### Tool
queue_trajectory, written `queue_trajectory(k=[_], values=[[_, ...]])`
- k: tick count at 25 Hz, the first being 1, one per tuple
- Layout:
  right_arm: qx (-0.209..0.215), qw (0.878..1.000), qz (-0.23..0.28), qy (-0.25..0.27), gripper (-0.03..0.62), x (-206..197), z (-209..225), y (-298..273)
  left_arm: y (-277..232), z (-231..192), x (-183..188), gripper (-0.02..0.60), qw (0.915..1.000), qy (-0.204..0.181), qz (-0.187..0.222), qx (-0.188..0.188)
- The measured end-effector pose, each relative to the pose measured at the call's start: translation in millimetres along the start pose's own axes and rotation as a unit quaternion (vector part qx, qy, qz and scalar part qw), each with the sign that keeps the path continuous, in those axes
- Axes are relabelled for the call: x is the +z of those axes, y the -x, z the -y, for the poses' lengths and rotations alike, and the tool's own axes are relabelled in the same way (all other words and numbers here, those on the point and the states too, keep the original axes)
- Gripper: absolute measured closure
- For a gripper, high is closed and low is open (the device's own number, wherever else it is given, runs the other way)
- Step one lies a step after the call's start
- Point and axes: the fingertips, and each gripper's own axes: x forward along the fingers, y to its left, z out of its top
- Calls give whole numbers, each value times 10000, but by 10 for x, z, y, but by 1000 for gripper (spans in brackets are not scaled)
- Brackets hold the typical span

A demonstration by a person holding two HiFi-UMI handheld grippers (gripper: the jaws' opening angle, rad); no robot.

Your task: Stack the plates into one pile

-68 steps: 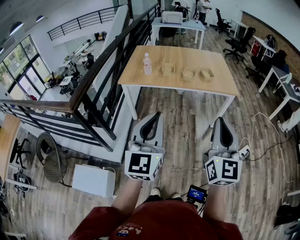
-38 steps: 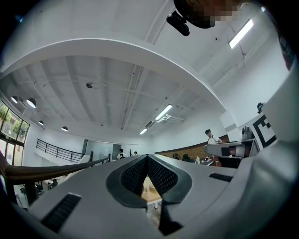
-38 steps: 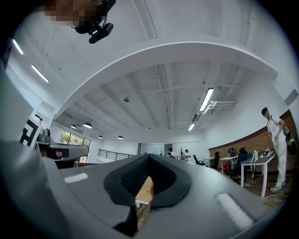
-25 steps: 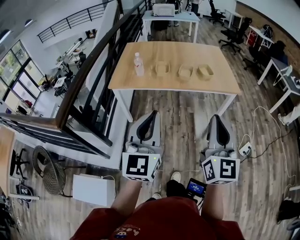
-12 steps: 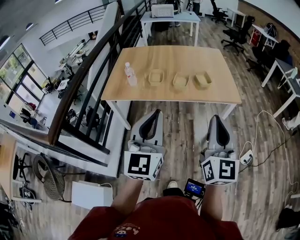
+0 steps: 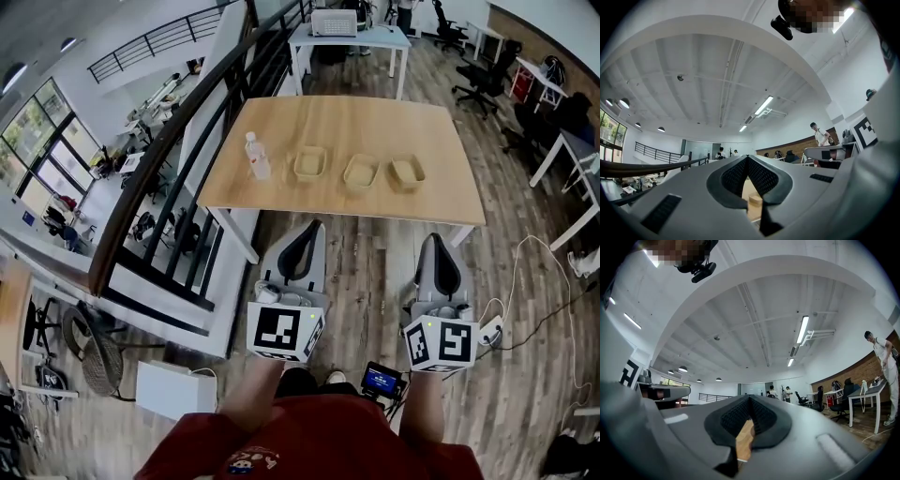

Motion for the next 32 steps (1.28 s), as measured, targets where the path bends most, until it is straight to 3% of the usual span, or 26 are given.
queue_trajectory(k=[11, 25, 32], values=[[71, 9997, -43, 217, 585, -210, 14, -473, -411, -247, -289, 575, 9999, 115, 24, 43], [128, 9984, -38, 549, 585, -367, -301, -1811, -1264, -1338, -414, 577, 9996, 254, 119, 73], [75, 9980, -25, 633, 585, -445, -403, -2212, -1578, -1659, -460, 575, 9994, 283, 185, -10]])
